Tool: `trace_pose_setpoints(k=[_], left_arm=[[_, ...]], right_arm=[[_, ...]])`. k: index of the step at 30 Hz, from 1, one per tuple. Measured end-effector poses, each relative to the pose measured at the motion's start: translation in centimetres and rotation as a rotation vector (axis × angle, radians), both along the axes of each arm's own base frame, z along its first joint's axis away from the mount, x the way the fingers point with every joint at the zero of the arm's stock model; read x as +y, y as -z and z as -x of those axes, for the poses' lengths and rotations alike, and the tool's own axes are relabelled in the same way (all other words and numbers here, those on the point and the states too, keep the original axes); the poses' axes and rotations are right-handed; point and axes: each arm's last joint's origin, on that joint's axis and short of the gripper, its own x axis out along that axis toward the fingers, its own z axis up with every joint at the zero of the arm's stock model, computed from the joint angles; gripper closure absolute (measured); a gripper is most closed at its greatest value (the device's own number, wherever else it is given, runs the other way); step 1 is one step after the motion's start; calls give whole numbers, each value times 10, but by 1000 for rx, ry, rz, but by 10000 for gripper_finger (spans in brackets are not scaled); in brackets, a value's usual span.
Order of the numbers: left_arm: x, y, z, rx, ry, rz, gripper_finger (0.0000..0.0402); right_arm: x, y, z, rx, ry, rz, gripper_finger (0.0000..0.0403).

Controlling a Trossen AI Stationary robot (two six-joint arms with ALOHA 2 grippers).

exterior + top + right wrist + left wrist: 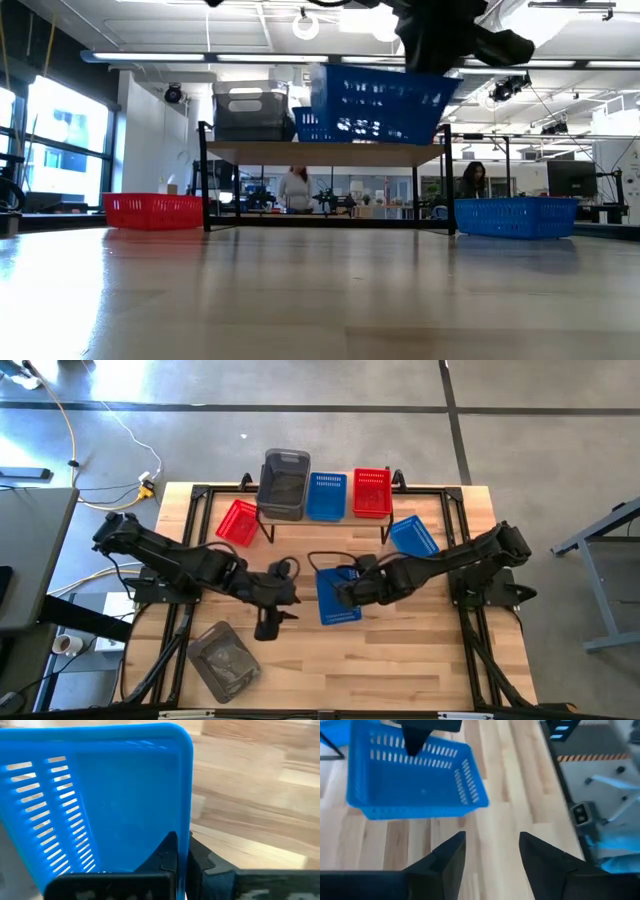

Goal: Stack baskets on shelf by color
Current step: Stack the bottom blue bin on top of the blue bin on the shelf

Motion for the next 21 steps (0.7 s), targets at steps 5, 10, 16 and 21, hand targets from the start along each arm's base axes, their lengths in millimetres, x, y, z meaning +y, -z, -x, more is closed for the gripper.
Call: trace_pose_setpoints(k=[5, 10, 16, 21], left_arm=[[-3, 14, -14, 12, 8, -83, 221], [-10, 24, -24, 12, 36, -109, 224], [-20, 32, -34, -28, 63, -200, 224], [-22, 36, -40, -47, 56, -268, 225]], right_arm=[[-4, -1, -3, -26, 19, 12, 403], [-6, -1, -4, -36, 49, 13, 403], [-9, -2, -7, -71, 64, 12, 403], [-8, -4, -11, -117, 70, 11, 403]])
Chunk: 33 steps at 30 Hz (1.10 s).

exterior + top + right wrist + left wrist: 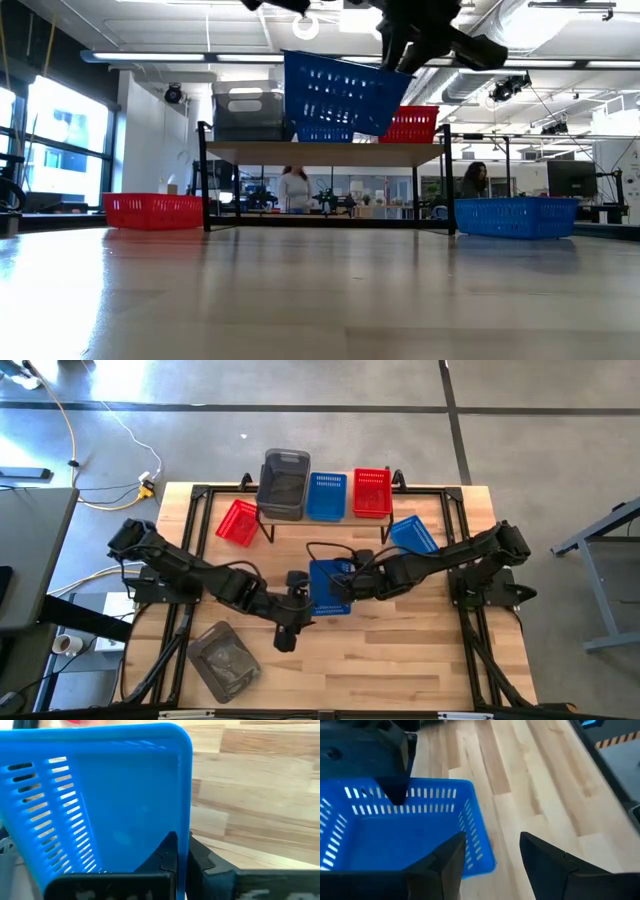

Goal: Stack baskets on shelf by color
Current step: Stack the bottom blue bin on top of the blue bin on the shelf

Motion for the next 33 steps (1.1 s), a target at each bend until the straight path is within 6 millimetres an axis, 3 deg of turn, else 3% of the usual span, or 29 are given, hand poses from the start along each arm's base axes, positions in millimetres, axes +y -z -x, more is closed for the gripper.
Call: trace_pose_setpoints(k=[19, 23, 29, 33], left_arm=[[-1, 34, -15, 116, -7, -50, 230], [-1, 32, -14, 109, -10, -65, 269], [-3, 31, -12, 119, 33, -106, 378], [-2, 31, -12, 117, 27, -119, 385]], right_arm=[[3, -4, -8, -91, -21, 10, 403], [2, -4, -7, -79, -22, 13, 403], [3, -4, -8, -84, -39, 16, 403], [3, -5, -8, -91, -38, 17, 403]])
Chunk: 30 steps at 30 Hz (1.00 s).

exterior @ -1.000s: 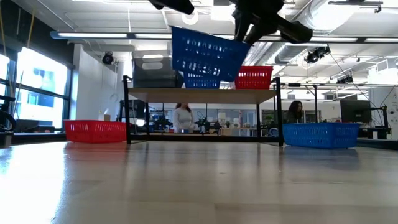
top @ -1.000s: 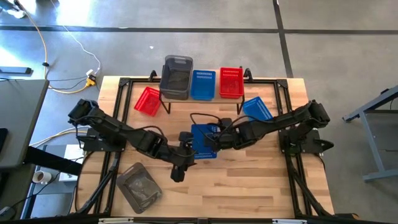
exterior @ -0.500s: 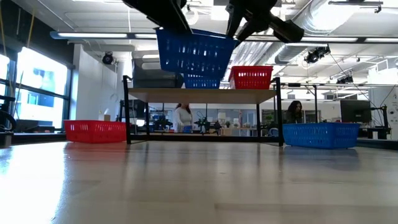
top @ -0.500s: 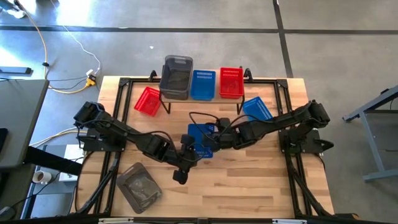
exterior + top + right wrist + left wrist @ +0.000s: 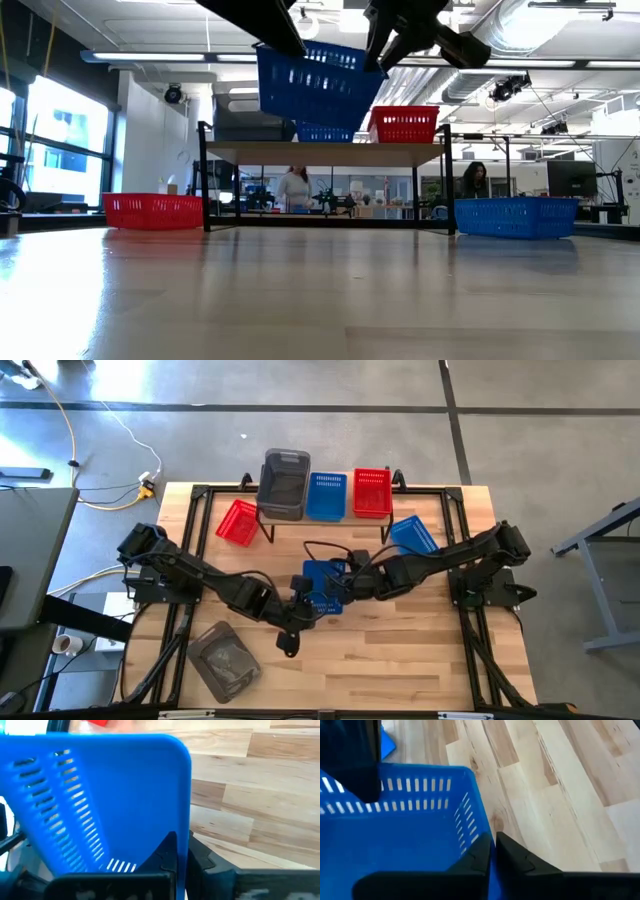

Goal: Stack baskets on shelf by color
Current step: Stack the bottom blue bin on top of the blue bin on the shelf

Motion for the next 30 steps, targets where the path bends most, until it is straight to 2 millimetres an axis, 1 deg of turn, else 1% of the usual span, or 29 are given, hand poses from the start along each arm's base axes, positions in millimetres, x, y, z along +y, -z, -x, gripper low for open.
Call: trace_pose_setpoints(k=[5, 10, 14, 18, 21, 24, 30], left_arm=[[0, 0, 0, -4, -7, -15, 345], [1, 1, 1, 11, -5, -30, 318], [3, 5, 5, 74, -7, -50, 302], [5, 9, 8, 119, -35, -113, 299], [6, 8, 8, 105, -50, -130, 304], [6, 7, 7, 95, -45, -145, 321], [3, 7, 8, 95, -33, -155, 390]], right_arm=[[0, -1, -1, -11, 0, -2, 403], [0, -1, -2, -24, -1, -3, 403], [1, -4, -5, -61, -16, -4, 403], [1, -9, -6, -68, -17, -2, 403], [1, -13, -6, -62, -21, 4, 403], [1, -16, -6, -61, -24, 7, 403], [2, -16, -5, -41, -63, 6, 402]])
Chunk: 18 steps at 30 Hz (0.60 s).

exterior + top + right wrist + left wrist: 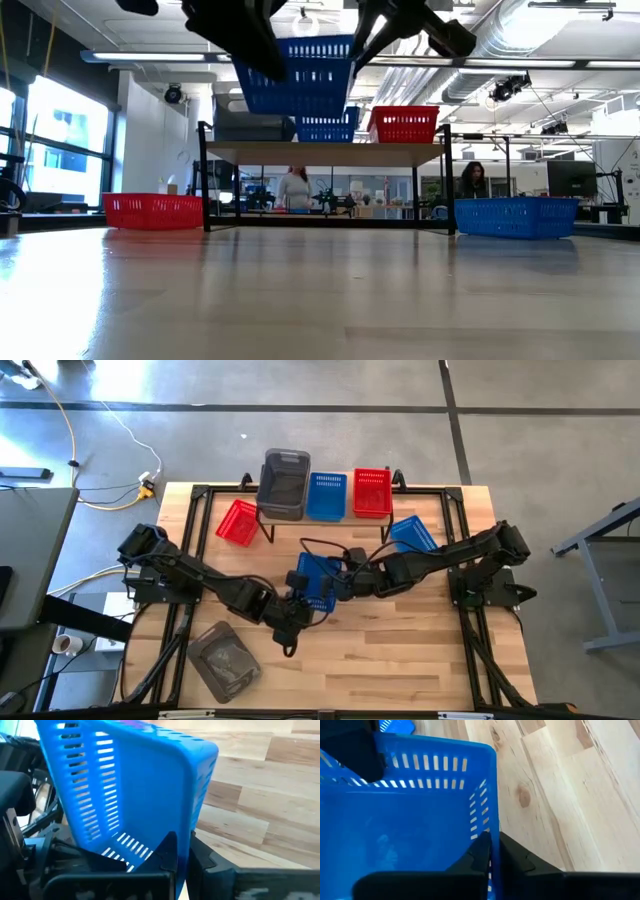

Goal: Stack baskets on shelf by color
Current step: Stack the bottom blue bin on top of the blue bin on the shelf

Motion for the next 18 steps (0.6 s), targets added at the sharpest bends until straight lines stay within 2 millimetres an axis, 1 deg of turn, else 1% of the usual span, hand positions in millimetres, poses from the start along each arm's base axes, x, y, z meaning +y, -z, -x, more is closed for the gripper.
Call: trace_pose_setpoints(k=[7, 11, 14, 18], left_arm=[[-5, -1, 0, -6, 32, -26, 397], [-9, -1, 2, -4, 57, -39, 398], [-11, -2, 2, -4, 63, -40, 399], [-11, -1, 2, -2, 61, -30, 400]], right_arm=[[1, 0, 0, 17, -68, 7, 402], [1, 0, 0, 7, -36, -19, 397], [-1, 0, -1, 10, -33, -26, 375], [-3, -1, -1, 9, -31, -13, 323]])
